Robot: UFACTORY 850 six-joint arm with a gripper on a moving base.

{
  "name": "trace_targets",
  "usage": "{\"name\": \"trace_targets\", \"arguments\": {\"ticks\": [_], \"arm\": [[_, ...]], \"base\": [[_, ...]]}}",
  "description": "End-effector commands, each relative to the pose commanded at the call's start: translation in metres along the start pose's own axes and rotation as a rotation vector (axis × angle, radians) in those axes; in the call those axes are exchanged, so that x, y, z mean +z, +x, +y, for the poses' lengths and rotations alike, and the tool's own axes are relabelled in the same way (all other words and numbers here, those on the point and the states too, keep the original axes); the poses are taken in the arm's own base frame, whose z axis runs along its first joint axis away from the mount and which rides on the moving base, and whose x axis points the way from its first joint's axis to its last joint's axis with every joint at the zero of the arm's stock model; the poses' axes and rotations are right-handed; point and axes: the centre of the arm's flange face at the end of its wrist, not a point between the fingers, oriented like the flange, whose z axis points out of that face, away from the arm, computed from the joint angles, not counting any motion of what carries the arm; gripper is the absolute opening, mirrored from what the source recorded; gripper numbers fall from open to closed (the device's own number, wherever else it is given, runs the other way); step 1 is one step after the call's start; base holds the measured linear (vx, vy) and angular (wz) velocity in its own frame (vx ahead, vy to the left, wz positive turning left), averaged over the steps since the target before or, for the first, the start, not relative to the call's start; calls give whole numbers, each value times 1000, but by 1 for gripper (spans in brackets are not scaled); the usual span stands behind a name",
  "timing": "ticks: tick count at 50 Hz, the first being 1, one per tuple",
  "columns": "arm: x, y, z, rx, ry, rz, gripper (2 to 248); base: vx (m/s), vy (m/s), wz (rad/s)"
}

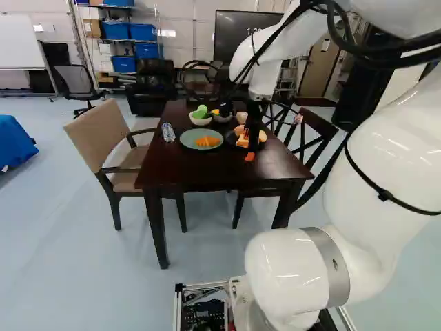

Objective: Move the croissant to the empty plate

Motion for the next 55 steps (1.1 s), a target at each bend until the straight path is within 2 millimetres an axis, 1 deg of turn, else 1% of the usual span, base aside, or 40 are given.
{"name": "trace_targets", "arguments": {"ticks": [38, 55], "arm": [[0, 0, 0, 0, 0, 0, 247], [0, 0, 0, 0, 0, 0, 247]], "base": [[-4, 0, 2], [-95, -1, 4]]}}
